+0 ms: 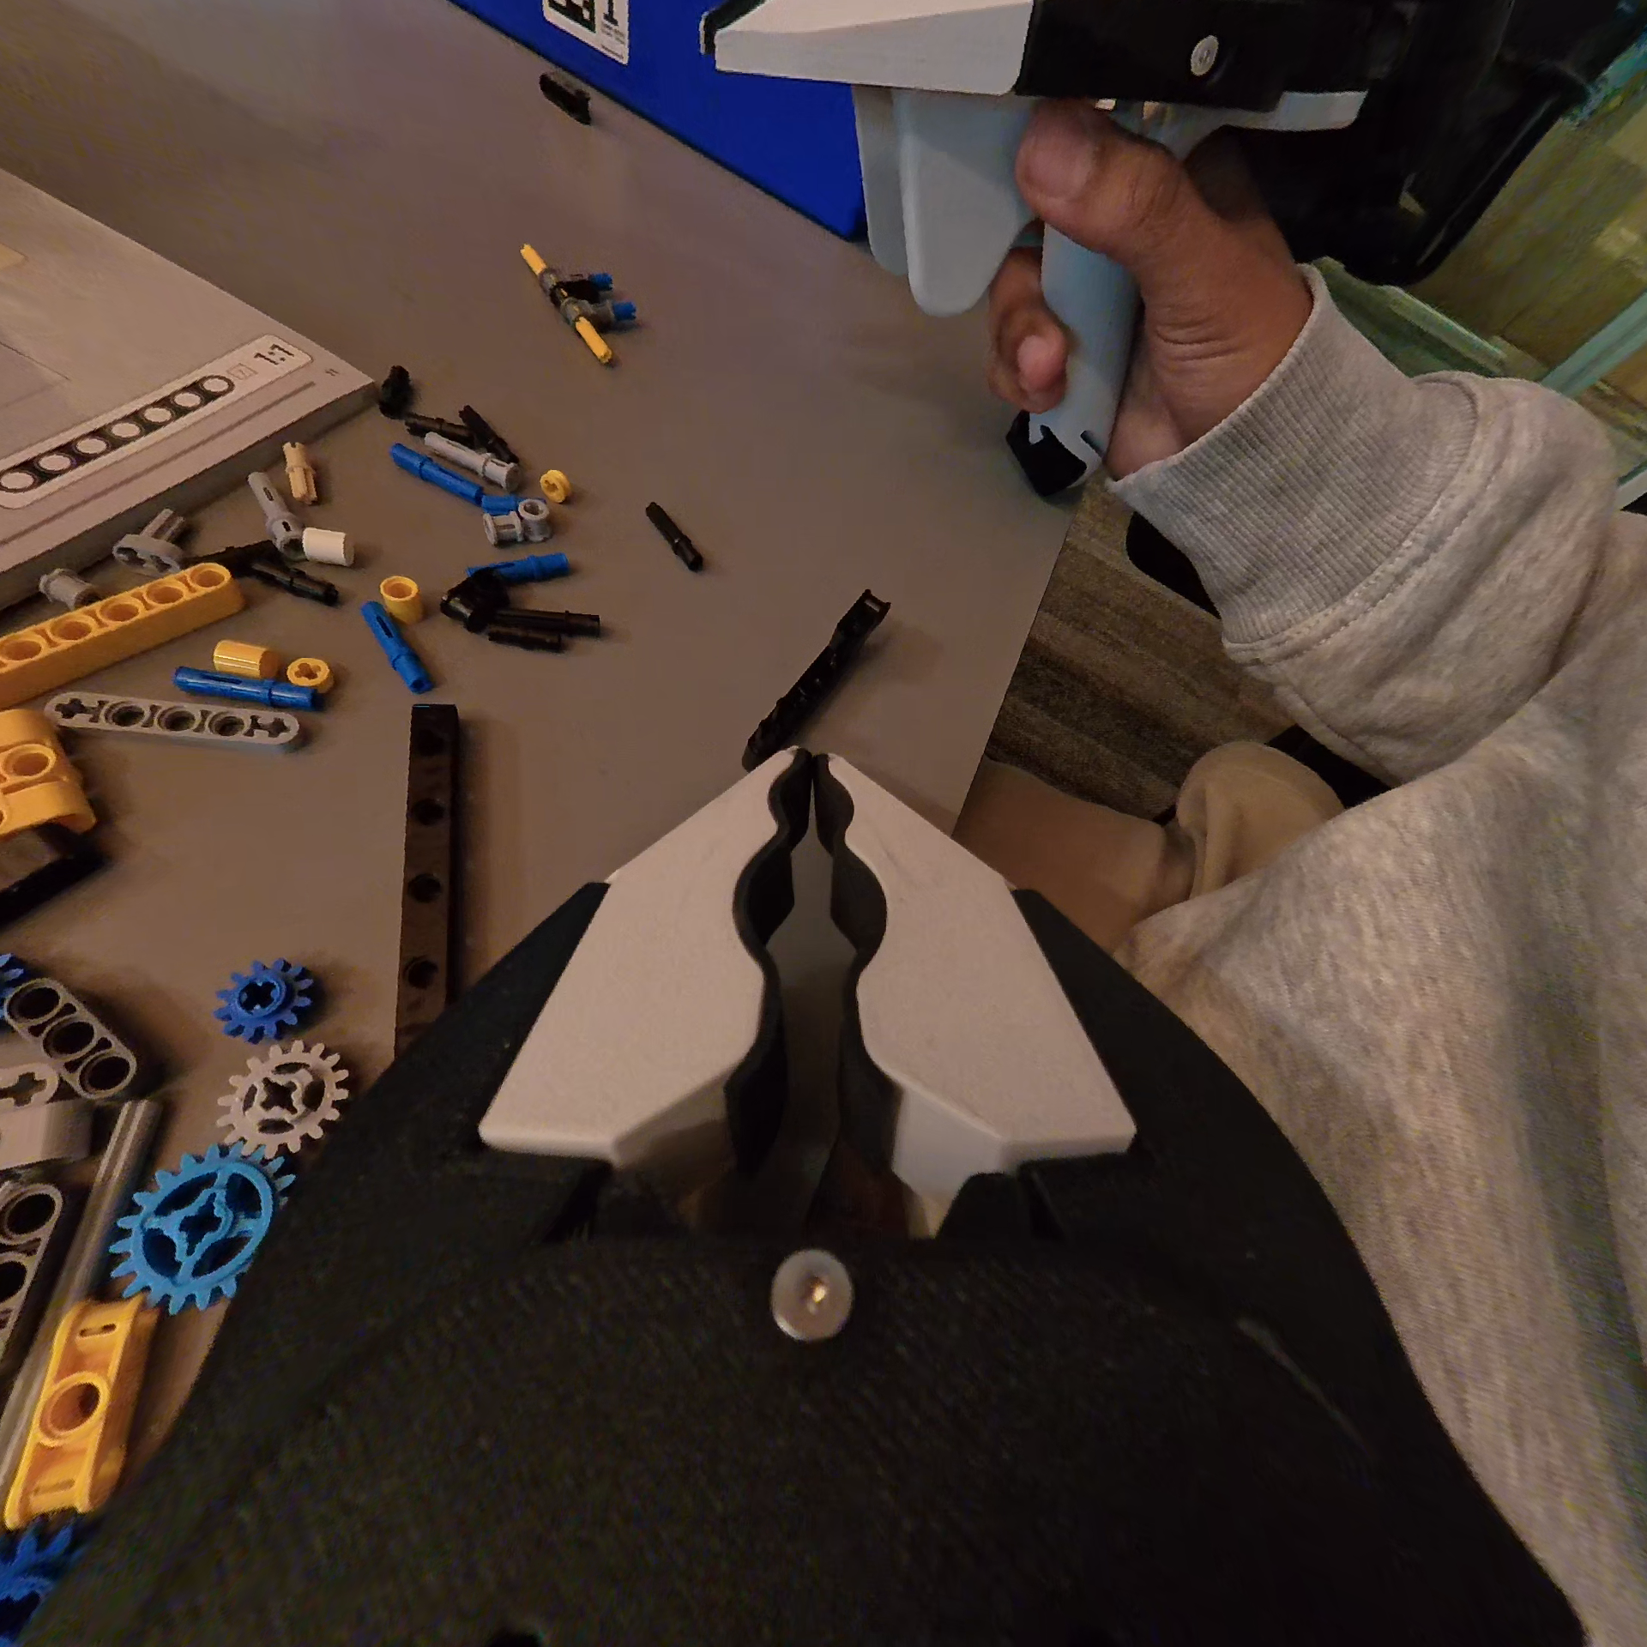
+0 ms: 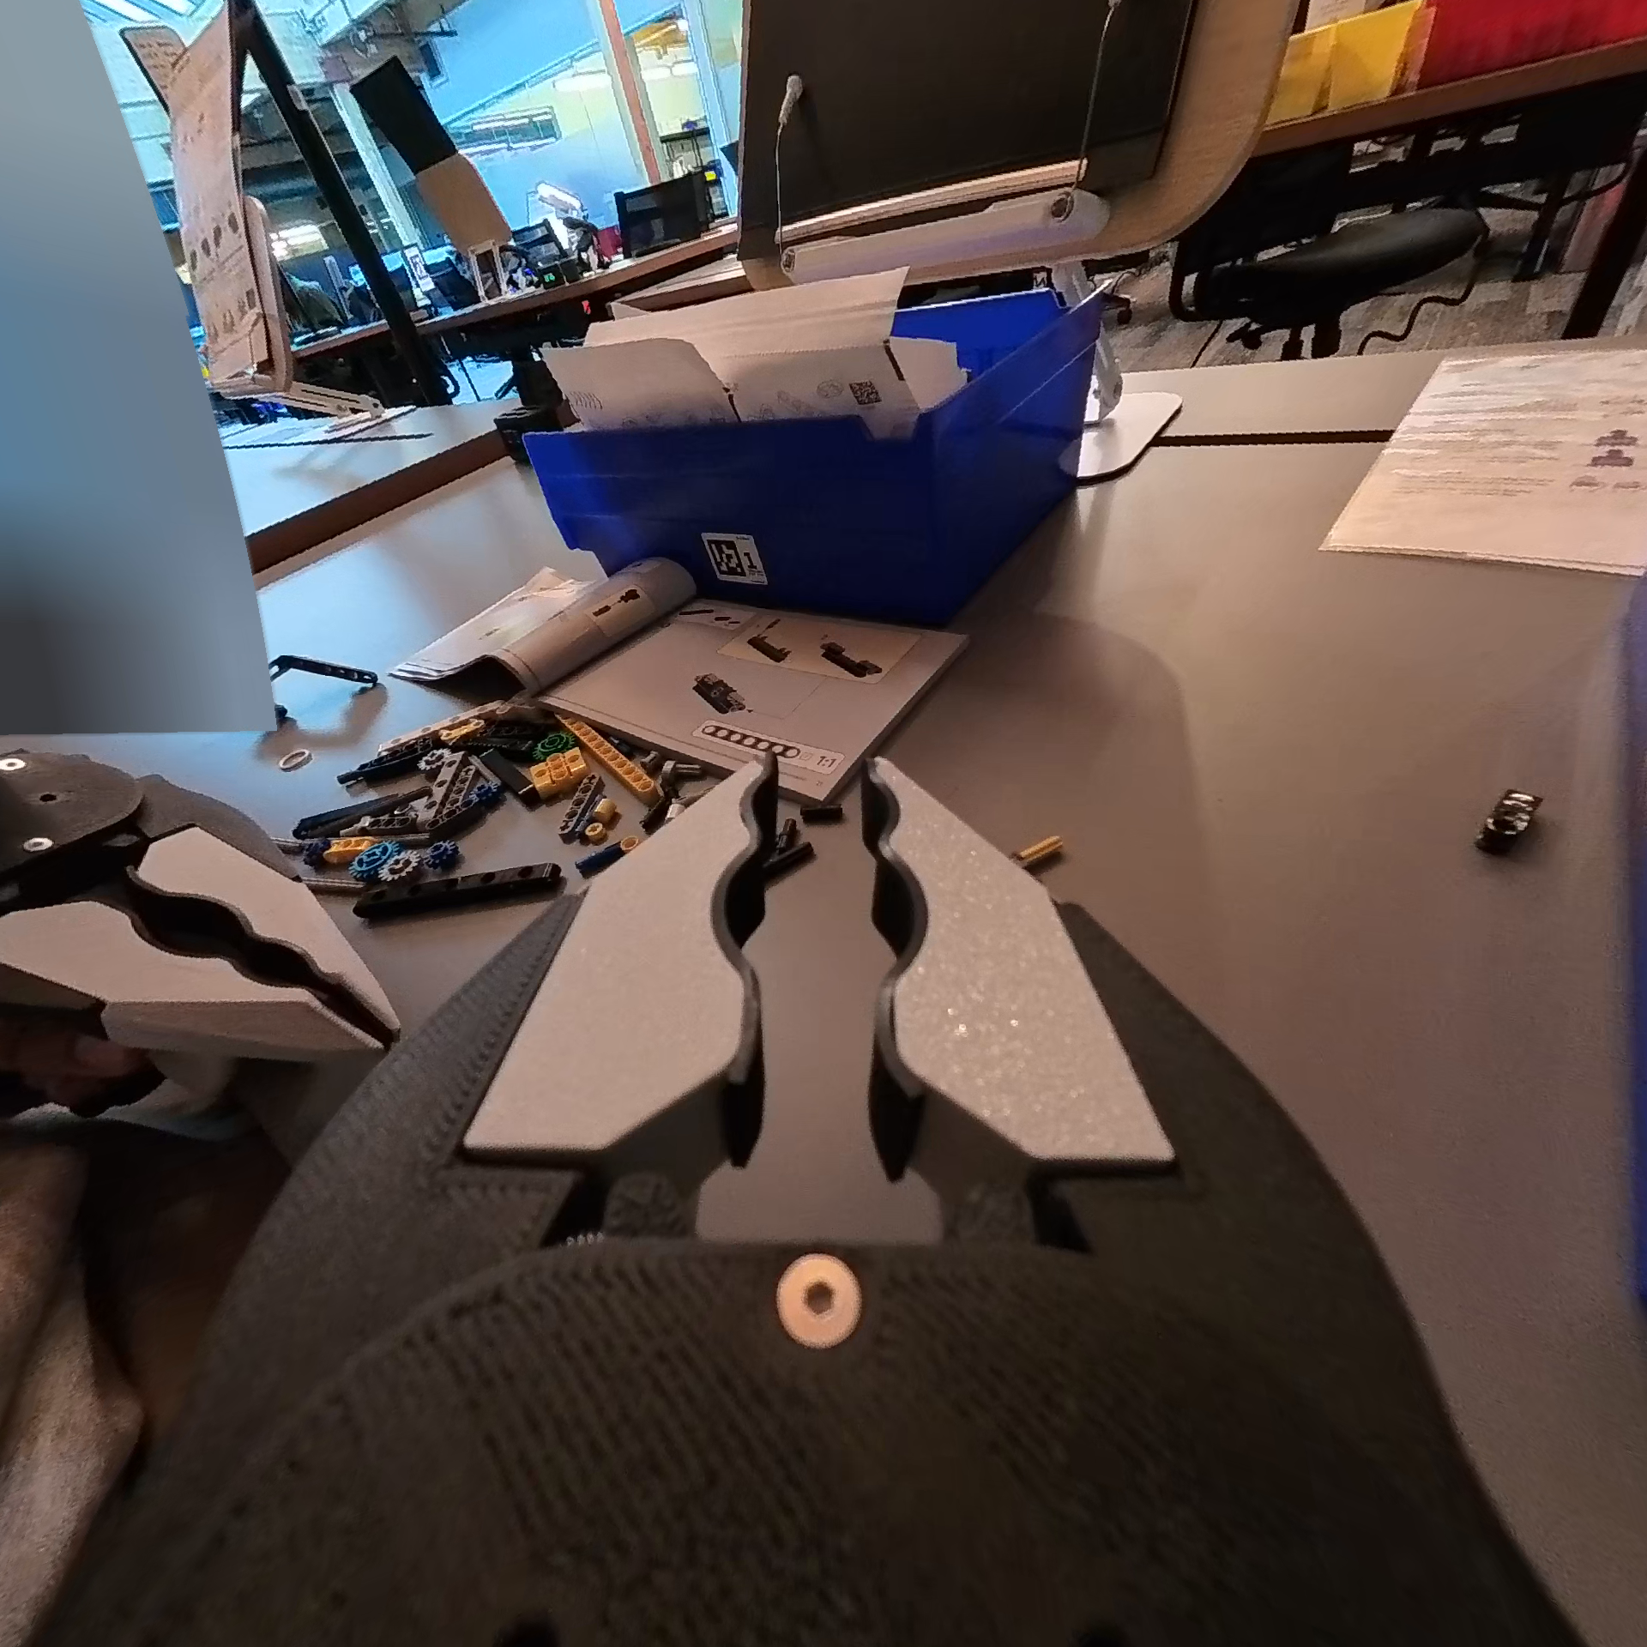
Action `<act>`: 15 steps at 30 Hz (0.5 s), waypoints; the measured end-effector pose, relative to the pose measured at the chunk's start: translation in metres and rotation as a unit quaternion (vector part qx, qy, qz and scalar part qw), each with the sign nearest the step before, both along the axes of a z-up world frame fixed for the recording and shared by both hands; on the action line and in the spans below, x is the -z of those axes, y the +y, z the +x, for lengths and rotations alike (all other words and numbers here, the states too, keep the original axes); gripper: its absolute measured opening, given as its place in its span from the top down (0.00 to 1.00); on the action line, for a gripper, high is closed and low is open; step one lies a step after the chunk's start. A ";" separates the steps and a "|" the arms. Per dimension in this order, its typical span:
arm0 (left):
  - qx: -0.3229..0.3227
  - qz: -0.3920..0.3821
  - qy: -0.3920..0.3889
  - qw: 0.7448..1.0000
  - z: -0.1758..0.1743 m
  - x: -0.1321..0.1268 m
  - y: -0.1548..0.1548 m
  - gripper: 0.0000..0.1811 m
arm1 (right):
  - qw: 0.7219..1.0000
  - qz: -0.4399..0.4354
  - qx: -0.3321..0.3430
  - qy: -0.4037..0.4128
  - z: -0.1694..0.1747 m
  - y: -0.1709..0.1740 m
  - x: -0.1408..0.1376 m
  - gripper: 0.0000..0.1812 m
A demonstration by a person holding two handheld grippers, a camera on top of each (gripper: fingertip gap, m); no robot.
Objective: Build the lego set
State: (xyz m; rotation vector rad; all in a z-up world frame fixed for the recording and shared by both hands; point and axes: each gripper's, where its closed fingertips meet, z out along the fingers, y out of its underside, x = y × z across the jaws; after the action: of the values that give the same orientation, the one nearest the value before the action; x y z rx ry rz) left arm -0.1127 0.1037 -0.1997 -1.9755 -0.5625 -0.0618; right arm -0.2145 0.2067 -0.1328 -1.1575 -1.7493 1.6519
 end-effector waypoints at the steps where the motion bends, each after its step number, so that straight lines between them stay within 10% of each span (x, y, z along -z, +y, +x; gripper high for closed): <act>1: 0.000 0.000 0.000 1.000 0.000 0.000 0.000 1.00 | 1.000 0.000 0.000 0.000 0.000 0.000 0.000 0.91; 15: 0.000 -0.001 0.004 1.000 0.000 0.000 0.000 1.00 | 1.000 -0.001 -0.002 -0.001 0.000 -0.001 0.000 0.91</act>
State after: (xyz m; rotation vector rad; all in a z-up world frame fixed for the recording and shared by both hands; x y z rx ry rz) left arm -0.1127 0.1038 -0.1996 -1.9772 -0.5583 -0.0534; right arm -0.2141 0.2062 -0.1326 -1.1576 -1.7518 1.6556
